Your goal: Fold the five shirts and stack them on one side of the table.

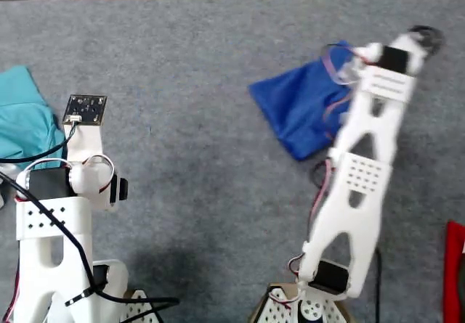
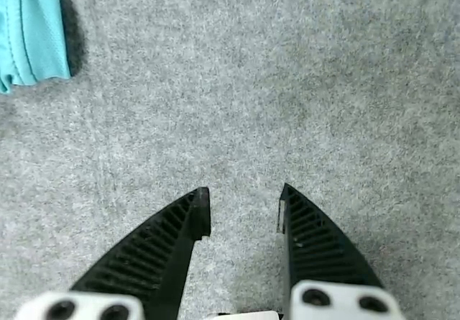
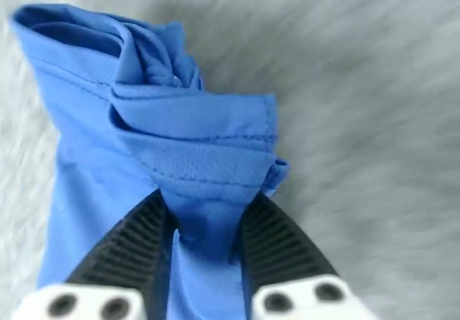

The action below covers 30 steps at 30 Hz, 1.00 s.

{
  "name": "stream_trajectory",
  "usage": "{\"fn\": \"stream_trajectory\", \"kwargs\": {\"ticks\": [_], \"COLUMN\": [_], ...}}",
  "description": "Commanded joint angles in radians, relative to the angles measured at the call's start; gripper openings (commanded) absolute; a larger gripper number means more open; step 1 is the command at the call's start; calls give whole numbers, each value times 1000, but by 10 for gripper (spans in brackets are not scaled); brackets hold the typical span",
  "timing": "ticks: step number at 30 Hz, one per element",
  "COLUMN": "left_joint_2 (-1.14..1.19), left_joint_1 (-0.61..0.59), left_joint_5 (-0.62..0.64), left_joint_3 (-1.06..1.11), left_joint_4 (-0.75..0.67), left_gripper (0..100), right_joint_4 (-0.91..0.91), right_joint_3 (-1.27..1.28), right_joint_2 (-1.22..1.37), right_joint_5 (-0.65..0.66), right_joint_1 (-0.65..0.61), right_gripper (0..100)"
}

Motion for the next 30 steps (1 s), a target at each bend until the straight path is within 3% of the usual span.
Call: {"fn": "stream_trajectory", "kwargs": {"ticks": [1, 14, 30], "left_joint_2": [-18, -19, -19], "left_joint_1": [-2, -2, -2], "left_joint_5": [-9, -9, -9], "left_joint_3": [-14, -8, -12], "left_joint_4": [-3, -3, 2], "left_gripper": [172, 172, 172], "right_joint_4": [18, 12, -40], "right_joint_3": [110, 733, 768], "right_joint_2": [-189, -661, -713], "right_joint_5": [87, 361, 588], "right_joint_1": [147, 634, 1018], "right_gripper": [5, 5, 5]}}
